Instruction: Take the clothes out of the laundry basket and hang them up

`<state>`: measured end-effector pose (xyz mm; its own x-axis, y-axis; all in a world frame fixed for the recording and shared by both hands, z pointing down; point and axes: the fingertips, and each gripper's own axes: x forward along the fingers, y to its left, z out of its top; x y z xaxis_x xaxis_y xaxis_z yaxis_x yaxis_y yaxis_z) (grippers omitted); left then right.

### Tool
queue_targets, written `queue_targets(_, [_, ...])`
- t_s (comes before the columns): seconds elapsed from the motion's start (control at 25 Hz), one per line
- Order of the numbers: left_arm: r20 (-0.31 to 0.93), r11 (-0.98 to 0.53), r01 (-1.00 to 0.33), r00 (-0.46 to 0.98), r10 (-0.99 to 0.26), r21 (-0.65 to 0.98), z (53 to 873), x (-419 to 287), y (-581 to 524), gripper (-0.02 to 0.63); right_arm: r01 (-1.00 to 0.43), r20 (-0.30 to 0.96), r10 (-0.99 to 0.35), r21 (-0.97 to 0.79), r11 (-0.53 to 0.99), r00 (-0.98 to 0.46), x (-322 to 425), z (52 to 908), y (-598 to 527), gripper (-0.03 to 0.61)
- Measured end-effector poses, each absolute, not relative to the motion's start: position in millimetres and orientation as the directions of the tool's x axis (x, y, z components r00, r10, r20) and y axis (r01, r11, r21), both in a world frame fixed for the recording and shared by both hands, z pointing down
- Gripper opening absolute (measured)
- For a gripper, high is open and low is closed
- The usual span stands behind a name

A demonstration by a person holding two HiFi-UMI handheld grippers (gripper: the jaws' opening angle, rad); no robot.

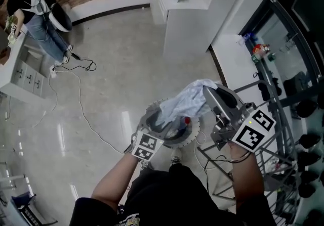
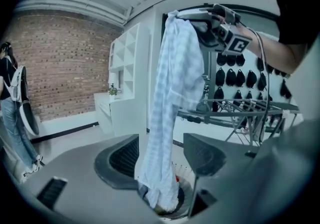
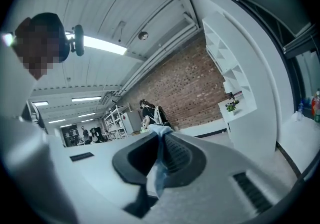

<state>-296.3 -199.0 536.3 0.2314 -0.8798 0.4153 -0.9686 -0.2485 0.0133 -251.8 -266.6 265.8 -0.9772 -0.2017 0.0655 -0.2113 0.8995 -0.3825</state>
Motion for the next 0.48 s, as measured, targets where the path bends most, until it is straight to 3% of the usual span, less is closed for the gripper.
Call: queue_targets(0.48, [0.449, -0.295, -0.955, 0.271, -0.852, 0.018, 556, -296, -232, 0.264, -0.089, -0.099, -0.118, -0.26, 0.962, -0.988, -217, 125, -235, 0.018])
